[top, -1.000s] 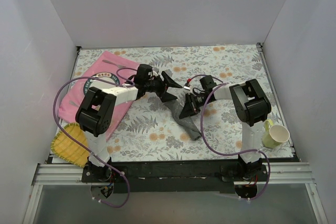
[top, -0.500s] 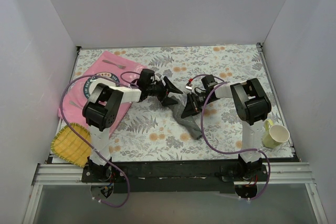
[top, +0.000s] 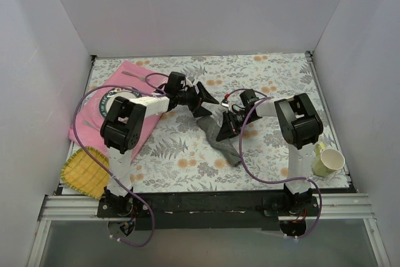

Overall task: Fold the napkin, place the utensils inside, and roll it up
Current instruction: Roll the napkin with the utensil

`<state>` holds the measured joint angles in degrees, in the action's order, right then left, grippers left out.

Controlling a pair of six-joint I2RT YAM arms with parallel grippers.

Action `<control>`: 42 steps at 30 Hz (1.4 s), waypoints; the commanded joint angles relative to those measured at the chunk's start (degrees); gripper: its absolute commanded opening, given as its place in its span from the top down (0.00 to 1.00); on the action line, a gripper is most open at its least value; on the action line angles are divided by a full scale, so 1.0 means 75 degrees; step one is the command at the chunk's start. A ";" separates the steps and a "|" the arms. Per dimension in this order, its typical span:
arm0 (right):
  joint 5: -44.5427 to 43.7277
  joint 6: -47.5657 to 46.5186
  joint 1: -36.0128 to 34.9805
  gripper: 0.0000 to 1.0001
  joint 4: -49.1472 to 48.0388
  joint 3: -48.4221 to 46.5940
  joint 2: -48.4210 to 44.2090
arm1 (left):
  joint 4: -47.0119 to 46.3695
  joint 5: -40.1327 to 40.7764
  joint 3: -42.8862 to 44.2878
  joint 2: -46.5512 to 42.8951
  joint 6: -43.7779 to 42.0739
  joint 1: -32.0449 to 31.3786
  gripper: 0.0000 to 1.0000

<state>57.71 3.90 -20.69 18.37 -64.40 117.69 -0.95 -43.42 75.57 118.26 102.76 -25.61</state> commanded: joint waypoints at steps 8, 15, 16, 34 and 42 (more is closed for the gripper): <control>-0.0523 -0.0239 0.0016 0.99 0.0562 -0.0355 -0.0071 | -0.2544 -0.0773 -0.1615 -0.0581 0.1779 -0.0570 0.37; -0.0944 -0.0262 0.0016 0.91 0.0889 -0.0343 -0.0281 | -0.1445 -0.0246 -0.1557 -0.0217 0.0868 -0.0512 0.38; -0.1049 -0.0251 0.0016 0.88 0.0937 -0.0331 -0.0340 | -0.1328 -0.0200 -0.1533 -0.0182 0.0749 -0.0500 0.38; -0.2960 -0.0497 -0.0393 0.34 0.1782 0.1179 -0.2543 | -0.0823 -0.0094 -0.1604 -0.0240 0.0373 -0.0488 0.38; -0.4776 -0.0110 -0.0651 0.38 0.1804 0.2036 -0.3503 | -0.0600 -0.0199 -0.1428 -0.0322 0.0220 -0.0488 0.38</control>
<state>31.99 2.31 -25.19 30.00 -50.50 93.91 -9.98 -46.35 64.42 116.79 106.83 -29.71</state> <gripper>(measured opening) 0.634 0.618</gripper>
